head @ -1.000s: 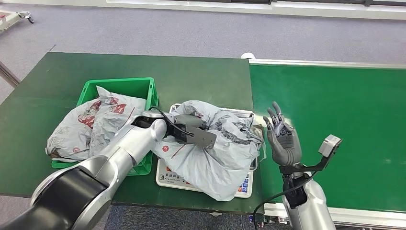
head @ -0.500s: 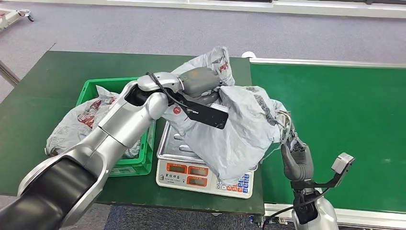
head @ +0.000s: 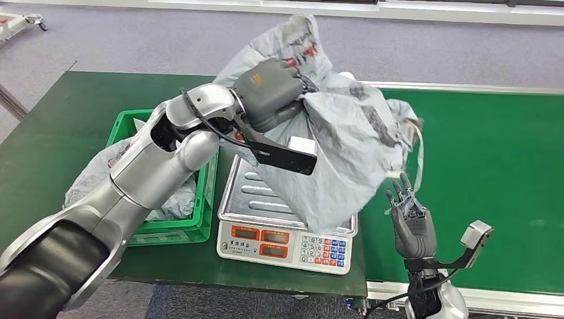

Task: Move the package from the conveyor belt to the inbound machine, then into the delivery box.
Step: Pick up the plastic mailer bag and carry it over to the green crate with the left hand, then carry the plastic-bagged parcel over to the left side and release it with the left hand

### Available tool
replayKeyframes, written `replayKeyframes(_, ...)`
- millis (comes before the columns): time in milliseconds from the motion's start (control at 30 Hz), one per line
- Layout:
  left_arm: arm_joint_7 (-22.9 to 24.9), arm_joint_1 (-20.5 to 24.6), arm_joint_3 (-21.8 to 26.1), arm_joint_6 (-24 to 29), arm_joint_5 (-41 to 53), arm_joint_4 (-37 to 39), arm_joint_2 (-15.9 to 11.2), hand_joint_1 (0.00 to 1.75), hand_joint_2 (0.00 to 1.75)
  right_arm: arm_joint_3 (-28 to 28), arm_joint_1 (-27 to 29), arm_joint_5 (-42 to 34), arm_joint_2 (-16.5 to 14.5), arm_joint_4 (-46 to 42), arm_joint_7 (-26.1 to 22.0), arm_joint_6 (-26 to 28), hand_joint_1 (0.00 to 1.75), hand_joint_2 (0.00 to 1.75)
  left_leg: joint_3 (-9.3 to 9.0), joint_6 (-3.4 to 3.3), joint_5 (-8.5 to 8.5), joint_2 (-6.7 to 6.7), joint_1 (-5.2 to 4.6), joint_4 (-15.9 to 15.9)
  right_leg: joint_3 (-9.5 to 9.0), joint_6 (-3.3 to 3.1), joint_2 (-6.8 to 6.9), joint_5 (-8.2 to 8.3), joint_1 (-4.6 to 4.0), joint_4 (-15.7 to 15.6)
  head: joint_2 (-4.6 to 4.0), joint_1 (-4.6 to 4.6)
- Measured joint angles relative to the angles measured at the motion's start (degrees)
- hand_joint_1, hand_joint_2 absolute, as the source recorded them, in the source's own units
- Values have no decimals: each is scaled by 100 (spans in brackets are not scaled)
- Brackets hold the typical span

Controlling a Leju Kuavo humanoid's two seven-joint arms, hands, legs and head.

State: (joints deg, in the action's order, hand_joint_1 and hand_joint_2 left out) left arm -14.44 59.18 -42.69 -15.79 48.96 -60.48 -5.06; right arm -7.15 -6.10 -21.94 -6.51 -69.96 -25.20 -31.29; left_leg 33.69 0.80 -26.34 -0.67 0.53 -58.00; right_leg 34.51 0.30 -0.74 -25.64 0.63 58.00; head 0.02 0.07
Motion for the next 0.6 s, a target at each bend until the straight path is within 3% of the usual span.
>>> replayKeyframes(133, 508, -347, 458, 1634, 835, 982, -500, 175, 175, -87, 157, 59, -123, -93, 86, -20, 0, 175, -31, 6, -2, 45, -3, 17, -2, -7, -42, 1, 0, 2, 0, -1)
replayKeyframes(267, 768, -1035, 1272, 3057, 1263, 1947, -980, 175, 175, -144, 413, 179, -219, -177, 44, -29, 0, 175, -44, 25, -1, 64, -3, 31, 3, -27, -62, -4, -4, 5, 0, -3)
replayKeyframes(333, 984, -1399, 1772, 3463, 1601, 2234, -1139, 175, 175, -153, 519, 228, -254, -208, 11, -7, 0, 175, -39, 30, -2, 61, 0, 33, 10, -36, -63, -10, -10, 7, 0, -3)
replayKeyframes(467, 1214, -1886, 2732, 3617, 2235, 2466, -1285, 175, 175, -153, 592, 250, -291, -235, -2, 16, 0, 175, -28, 35, -6, 49, 1, 33, 13, -43, -53, -16, -14, 7, 0, -2)
replayKeyframes(500, 1273, -1970, 2935, 3629, 2387, 2482, -1297, 161, 175, -153, 602, 259, -300, -242, 0, 22, 0, 175, -26, 36, -7, 48, 1, 33, 14, -43, -52, -17, -13, 7, 0, -2)
replayKeyframes(600, 1456, -2164, 3522, 3617, 2828, 2491, -1314, 30, 175, -154, 618, 299, -330, -269, 9, 60, 0, 175, -26, 37, -12, 51, 0, 33, 15, -43, -51, -16, -12, 6, 0, -2)
